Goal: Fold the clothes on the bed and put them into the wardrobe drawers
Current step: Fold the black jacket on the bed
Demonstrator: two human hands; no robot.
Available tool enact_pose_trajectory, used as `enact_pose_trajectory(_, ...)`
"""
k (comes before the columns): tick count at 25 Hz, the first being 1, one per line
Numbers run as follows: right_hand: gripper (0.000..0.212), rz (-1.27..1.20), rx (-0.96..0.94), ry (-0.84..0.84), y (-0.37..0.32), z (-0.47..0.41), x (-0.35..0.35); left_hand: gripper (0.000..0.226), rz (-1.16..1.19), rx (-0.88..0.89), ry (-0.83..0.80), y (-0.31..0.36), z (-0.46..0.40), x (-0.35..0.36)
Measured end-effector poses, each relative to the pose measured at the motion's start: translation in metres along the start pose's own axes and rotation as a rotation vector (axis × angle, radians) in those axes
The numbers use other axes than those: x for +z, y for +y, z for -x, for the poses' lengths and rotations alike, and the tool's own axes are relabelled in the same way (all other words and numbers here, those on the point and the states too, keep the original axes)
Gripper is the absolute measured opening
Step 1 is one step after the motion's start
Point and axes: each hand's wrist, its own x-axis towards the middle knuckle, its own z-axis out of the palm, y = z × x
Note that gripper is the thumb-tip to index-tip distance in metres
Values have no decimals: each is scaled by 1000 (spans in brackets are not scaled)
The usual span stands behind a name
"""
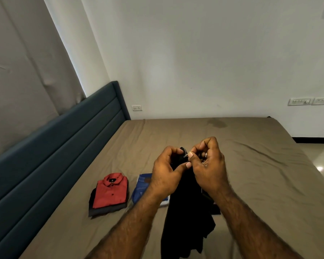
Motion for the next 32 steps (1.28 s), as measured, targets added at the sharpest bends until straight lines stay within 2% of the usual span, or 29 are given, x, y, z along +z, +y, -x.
enact_pose_trajectory(3,35,29,54,-27,-3,-2,-1,19,-376,256,96,4,-3,-5)
enact_pose_trajectory(5,32,90,165,-65,-2,-8,-2,16,-620,402,107,10,-6,-16)
enact_pose_trajectory(6,28,140,241,-83,6,-12,-5,15,-670,430,114,14,-6,-22)
enact_pose_trajectory(9,21,197,471,-119,29,-21,-19,14,-576,340,165,27,-13,-41)
enact_pose_trajectory(11,24,137,520,-129,34,-23,-22,10,-581,263,158,27,-22,-50)
enact_pose_trajectory(12,25,103,485,-113,33,-27,-21,7,-505,193,102,24,-26,-56)
enact_pose_trajectory(13,25,34,445,-92,27,-32,-20,9,-334,95,-26,21,-29,-62)
enact_pose_trajectory(15,27,-91,350,-71,13,-43,-21,30,37,-124,-353,18,-27,-70)
enact_pose_trajectory(16,29,-96,291,-78,9,-46,-20,48,114,-252,-428,16,-23,-68)
enact_pose_trajectory(18,31,-35,159,-120,-4,-46,-21,80,159,-488,-390,15,-21,-50)
enact_pose_trajectory(20,32,-15,23,-181,-17,-36,-14,92,307,-634,-300,14,-26,-26)
enact_pose_trajectory(21,32,-10,-27,-221,-21,-30,-7,86,376,-640,-247,16,-28,-16)
enact_pose_trajectory(24,29,-59,-24,-385,-23,-19,-2,34,516,-573,35,27,-36,-6)
enact_pose_trajectory(26,21,-227,75,-333,-23,-18,-6,23,679,-532,123,30,-36,-7)
enact_pose_trajectory(27,17,-309,174,-232,-20,-20,-8,20,788,-507,113,32,-34,-8)
enact_pose_trajectory(29,30,-341,403,-97,-22,-24,-13,22,884,-449,57,34,-28,-11)
enact_pose_trajectory(32,57,-289,580,-186,-25,-31,-13,20,783,-323,-129,42,-19,-11)
